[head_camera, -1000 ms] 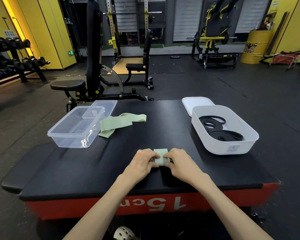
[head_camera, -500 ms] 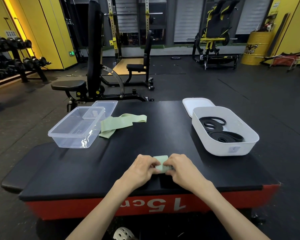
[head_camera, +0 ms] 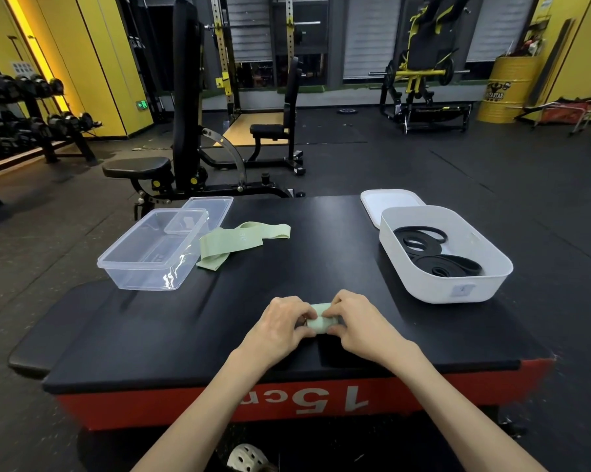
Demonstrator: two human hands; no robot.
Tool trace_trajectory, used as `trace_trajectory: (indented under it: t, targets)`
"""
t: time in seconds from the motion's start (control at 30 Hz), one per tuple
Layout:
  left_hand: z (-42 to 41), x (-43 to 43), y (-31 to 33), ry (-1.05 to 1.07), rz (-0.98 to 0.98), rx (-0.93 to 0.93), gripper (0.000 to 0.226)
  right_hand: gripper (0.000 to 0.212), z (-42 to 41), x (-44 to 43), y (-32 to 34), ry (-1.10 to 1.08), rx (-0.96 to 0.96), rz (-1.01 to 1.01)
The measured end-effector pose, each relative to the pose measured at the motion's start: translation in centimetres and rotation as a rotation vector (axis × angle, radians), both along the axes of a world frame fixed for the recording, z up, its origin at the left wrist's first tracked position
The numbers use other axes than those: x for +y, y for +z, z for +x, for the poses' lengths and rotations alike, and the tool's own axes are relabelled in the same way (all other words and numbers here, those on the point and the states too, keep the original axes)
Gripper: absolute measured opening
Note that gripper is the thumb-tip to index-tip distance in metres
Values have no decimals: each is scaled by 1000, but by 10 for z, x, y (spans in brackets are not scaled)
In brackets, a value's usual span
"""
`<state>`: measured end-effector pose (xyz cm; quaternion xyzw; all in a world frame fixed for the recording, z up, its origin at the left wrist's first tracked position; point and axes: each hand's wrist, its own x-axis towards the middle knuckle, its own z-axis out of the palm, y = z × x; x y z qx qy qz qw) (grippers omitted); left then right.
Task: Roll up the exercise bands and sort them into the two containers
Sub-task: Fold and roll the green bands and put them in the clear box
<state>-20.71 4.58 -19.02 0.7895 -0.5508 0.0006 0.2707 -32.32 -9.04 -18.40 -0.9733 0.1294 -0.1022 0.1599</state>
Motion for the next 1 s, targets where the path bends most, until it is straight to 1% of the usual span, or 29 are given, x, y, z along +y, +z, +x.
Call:
trace_trajectory:
  t: [0.2, 0.43, 0.57, 0.7, 0.8, 1.0]
  targets:
    - [4, -3, 0, 49, 20, 16, 25, 33, -1, 1, 4, -12, -37, 0]
    - [7, -4, 1, 40, 58, 52, 28, 27, 6, 1, 0, -15, -31, -22]
    - [8, -3, 2, 18, 90, 109, 37, 27, 4, 0, 0, 1, -14, -13]
    - [10, -7, 2, 30, 122, 93, 30, 26, 5, -1, 1, 13, 9, -16]
    - [12, -8, 4, 23, 130, 83, 29, 26, 8, -2, 2, 4, 18, -19]
    - [15, -11, 7, 18, 123, 67, 24, 13, 8, -1, 2, 19, 43, -69]
